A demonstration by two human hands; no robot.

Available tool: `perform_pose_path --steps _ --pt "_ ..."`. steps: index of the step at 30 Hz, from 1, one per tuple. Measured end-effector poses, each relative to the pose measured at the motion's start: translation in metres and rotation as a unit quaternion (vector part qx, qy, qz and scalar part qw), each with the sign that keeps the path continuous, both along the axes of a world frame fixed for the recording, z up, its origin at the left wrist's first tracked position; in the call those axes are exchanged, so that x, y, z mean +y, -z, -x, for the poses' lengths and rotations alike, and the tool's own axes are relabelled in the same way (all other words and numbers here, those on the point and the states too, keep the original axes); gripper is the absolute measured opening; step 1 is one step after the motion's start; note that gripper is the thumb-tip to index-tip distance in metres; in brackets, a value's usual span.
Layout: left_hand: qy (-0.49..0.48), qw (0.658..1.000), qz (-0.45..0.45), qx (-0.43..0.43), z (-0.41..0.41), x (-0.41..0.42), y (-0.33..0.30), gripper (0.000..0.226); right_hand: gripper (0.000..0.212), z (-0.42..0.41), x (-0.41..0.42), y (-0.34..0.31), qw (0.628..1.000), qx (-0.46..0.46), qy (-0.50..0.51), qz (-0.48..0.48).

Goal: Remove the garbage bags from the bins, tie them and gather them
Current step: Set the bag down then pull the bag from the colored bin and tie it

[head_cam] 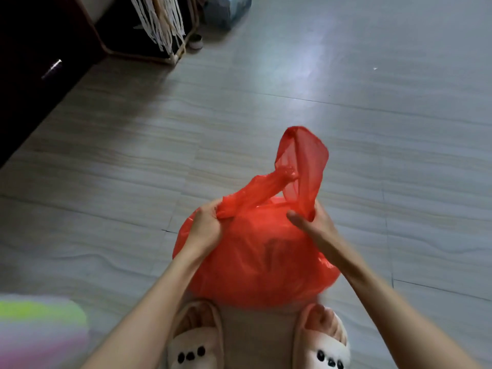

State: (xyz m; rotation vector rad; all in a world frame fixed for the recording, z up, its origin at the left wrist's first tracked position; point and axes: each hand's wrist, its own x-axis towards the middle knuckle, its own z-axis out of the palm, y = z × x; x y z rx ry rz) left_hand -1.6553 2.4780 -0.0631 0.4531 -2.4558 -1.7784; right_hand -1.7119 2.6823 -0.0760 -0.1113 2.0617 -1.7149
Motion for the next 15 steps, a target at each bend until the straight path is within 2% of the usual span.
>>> perform_pose_path --steps 1,2,5,6,8,10,13,15 --pt "-0.008 1.0 -0.022 0.001 -0.001 0.0 0.0 0.031 0.07 -0.003 0.001 -0.001 0.999 0.015 -0.022 -0.031" --pt "-0.019 0.999 -0.04 0.001 -0.001 0.001 -0.001 0.028 0.064 -0.005 0.001 0.001 0.998 0.029 -0.03 -0.053" --pt "-0.065 0.997 -0.044 -0.006 0.0 0.005 -0.001 0.016 0.019 -0.01 -0.004 0.003 0.994 0.073 0.013 -0.078" --pt "-0.069 0.997 -0.042 0.004 0.0 0.006 -0.002 0.008 0.011 -0.011 -0.008 0.002 0.993 0.081 0.036 -0.075" --pt "-0.071 0.997 -0.012 0.04 -0.002 0.007 -0.007 0.017 0.014 -0.012 -0.016 0.001 0.993 0.069 0.08 -0.047" --pt "-0.055 0.997 -0.011 0.06 -0.003 0.011 -0.013 0.014 0.017 -0.009 -0.022 -0.001 0.992 0.022 0.121 0.008" --pt "-0.063 0.993 -0.084 0.05 0.0 0.021 -0.018 0.021 0.011 -0.002 -0.026 -0.005 0.973 -0.099 0.179 0.11" --pt "-0.077 0.989 -0.123 0.034 0.006 0.023 -0.021 0.019 0.015 0.001 -0.031 -0.011 0.968 -0.115 0.186 0.125"
